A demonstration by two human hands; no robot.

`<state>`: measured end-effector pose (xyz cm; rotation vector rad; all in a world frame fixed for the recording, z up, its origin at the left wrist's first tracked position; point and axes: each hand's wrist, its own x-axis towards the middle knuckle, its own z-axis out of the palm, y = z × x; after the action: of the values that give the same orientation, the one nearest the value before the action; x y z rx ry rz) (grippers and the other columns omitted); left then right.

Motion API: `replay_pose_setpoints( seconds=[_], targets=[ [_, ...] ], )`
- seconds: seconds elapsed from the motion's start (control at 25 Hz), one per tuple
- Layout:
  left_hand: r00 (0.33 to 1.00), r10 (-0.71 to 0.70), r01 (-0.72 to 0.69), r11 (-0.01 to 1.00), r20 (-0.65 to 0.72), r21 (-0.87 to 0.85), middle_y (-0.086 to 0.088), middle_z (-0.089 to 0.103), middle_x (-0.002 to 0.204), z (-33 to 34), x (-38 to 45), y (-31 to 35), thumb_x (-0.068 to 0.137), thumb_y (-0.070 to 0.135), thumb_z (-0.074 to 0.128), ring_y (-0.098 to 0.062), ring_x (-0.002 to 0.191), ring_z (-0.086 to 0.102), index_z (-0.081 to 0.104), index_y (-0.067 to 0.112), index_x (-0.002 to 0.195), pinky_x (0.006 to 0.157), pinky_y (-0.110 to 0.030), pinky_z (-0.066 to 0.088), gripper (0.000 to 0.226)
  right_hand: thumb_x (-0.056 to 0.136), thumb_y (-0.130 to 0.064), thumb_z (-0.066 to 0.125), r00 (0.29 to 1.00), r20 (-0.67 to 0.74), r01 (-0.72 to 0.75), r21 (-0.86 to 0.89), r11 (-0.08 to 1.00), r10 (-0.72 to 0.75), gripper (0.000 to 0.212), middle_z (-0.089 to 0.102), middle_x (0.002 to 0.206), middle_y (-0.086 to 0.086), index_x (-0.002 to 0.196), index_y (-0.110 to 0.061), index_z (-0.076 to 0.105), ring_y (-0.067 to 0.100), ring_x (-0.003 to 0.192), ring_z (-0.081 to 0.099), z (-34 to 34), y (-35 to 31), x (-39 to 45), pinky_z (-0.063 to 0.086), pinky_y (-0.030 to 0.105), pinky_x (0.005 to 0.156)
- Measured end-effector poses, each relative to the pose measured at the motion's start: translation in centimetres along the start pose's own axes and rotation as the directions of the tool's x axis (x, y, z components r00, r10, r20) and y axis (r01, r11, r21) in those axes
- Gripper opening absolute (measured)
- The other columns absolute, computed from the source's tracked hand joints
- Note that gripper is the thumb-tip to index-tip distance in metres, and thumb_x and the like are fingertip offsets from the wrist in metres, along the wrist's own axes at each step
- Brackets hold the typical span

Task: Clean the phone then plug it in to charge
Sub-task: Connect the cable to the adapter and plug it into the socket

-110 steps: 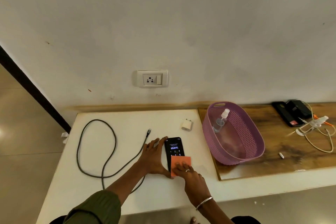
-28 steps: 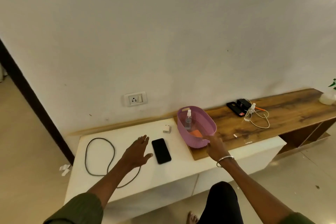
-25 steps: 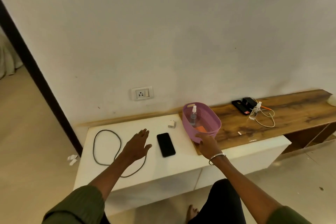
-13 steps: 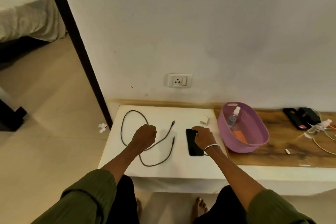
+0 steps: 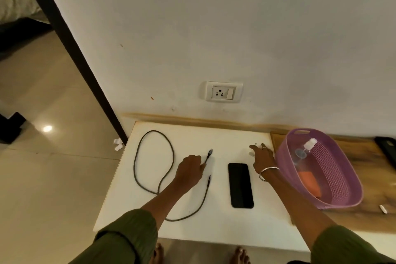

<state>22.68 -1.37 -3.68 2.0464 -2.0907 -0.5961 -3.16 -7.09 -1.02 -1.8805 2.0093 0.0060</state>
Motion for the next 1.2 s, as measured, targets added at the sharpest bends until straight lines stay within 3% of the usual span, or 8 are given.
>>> replay_pose_setpoints(
  seconds=[0.12, 0.28, 0.4, 0.52, 0.68, 0.84, 1.08, 1.2],
  targets=[
    [0.999, 0.034, -0.035, 0.999, 0.008, 0.038, -0.005, 0.061, 0.106, 1.0, 0.9, 0.3, 0.101, 0.031, 0.046, -0.025, 0.100, 0.059, 0.055, 0.011, 0.109, 0.078, -0.034, 0.046, 0.023, 0.083, 0.017, 0.043, 0.999, -0.039, -0.001, 0.014, 1.000, 0.002, 0.068, 0.027, 0.150, 0.021, 0.139, -0.019, 0.046, 0.036, 0.129, 0.044, 1.3, 0.5, 0.9, 0.046, 0.040, 0.102],
    [0.999, 0.008, -0.005, 0.995, 0.035, -0.097, -0.008, 0.058, 0.107, 1.5, 1.0, 1.2, 0.100, 0.018, 0.043, -0.027, 0.097, 0.058, 0.053, 0.008, 0.106, 0.077, -0.034, 0.044, 0.015, 0.089, 0.000, 0.050, 0.995, -0.063, -0.071, 0.081, 0.994, 0.076, 0.037, 0.045, 0.117, 0.021, 0.124, -0.013, 0.051, 0.036, 0.101, 0.052, 1.6, 0.0, 2.1, 0.049, 0.038, 0.080],
    [1.000, 0.006, -0.002, 0.959, 0.014, -0.283, -0.008, 0.057, 0.110, 0.4, 1.0, 1.8, 0.098, 0.011, 0.043, -0.027, 0.098, 0.058, 0.056, 0.008, 0.112, 0.084, -0.037, 0.049, 0.019, 0.086, -0.004, 0.058, 0.980, -0.126, -0.121, 0.223, 0.967, 0.151, 0.037, 0.043, 0.099, 0.013, 0.121, -0.009, 0.048, 0.025, 0.078, 0.050, 0.9, -0.3, 1.0, 0.039, 0.024, 0.050],
    [0.997, 0.029, -0.052, 0.938, -0.070, -0.342, -0.008, 0.062, 0.109, -1.3, 0.5, 2.7, 0.097, 0.006, 0.042, -0.025, 0.097, 0.061, 0.060, 0.012, 0.126, 0.086, -0.038, 0.052, 0.034, 0.085, 0.014, 0.050, 0.990, -0.124, -0.018, 0.351, 0.936, 0.065, 0.046, 0.038, 0.111, 0.009, 0.118, -0.017, 0.059, 0.009, 0.065, 0.051, -0.4, -1.3, -1.1, 0.036, 0.008, 0.037],
    [0.974, -0.001, -0.104, 0.887, -0.228, -0.450, 0.001, 0.065, 0.091, -3.9, -1.3, 4.6, 0.095, 0.019, 0.056, -0.016, 0.083, 0.064, 0.071, 0.025, 0.118, 0.072, -0.034, 0.055, 0.027, 0.080, 0.009, 0.057, 0.985, -0.167, 0.043, 0.429, 0.902, 0.033, 0.044, 0.049, 0.114, 0.020, 0.113, -0.020, 0.065, 0.008, 0.068, 0.051, -3.3, -2.8, -4.6, 0.039, 0.005, 0.047],
    [0.949, 0.041, -0.191, 0.863, -0.311, -0.467, 0.016, 0.063, 0.083, -6.3, -3.5, 6.5, 0.091, 0.036, 0.066, -0.004, 0.081, 0.061, 0.075, 0.035, 0.102, 0.065, -0.020, 0.048, 0.015, 0.070, 0.001, 0.075, 0.985, -0.170, 0.120, 0.492, 0.862, -0.040, 0.047, 0.064, 0.102, 0.005, 0.113, -0.015, 0.063, 0.020, 0.085, 0.057, -6.1, -4.8, -8.1, 0.042, 0.013, 0.065],
    [0.897, 0.234, -0.319, 0.930, -0.375, -0.183, 0.008, 0.057, 0.080, -10.1, -7.1, 8.6, 0.095, 0.043, 0.053, -0.010, 0.072, 0.055, 0.072, 0.037, 0.103, 0.054, -0.021, 0.030, 0.021, 0.071, -0.004, 0.073, 0.968, -0.213, 0.202, 0.333, 0.921, -0.135, 0.044, 0.071, 0.110, 0.003, 0.112, -0.015, 0.066, 0.027, 0.101, 0.063, -8.4, -7.2, -12.8, 0.046, 0.039, 0.098],
    [0.887, 0.280, -0.323, 0.945, -0.367, -0.059, 0.006, 0.058, 0.085, -11.3, -8.4, 8.7, 0.097, 0.042, 0.049, -0.018, 0.076, 0.059, 0.072, 0.033, 0.103, 0.060, -0.027, 0.033, 0.026, 0.071, 0.001, 0.070, 0.970, -0.195, 0.203, 0.319, 0.926, -0.145, 0.047, 0.070, 0.112, 0.004, 0.115, -0.014, 0.065, 0.033, 0.105, 0.059, -8.9, -7.6, -14.0, 0.046, 0.042, 0.098]
  ],
)
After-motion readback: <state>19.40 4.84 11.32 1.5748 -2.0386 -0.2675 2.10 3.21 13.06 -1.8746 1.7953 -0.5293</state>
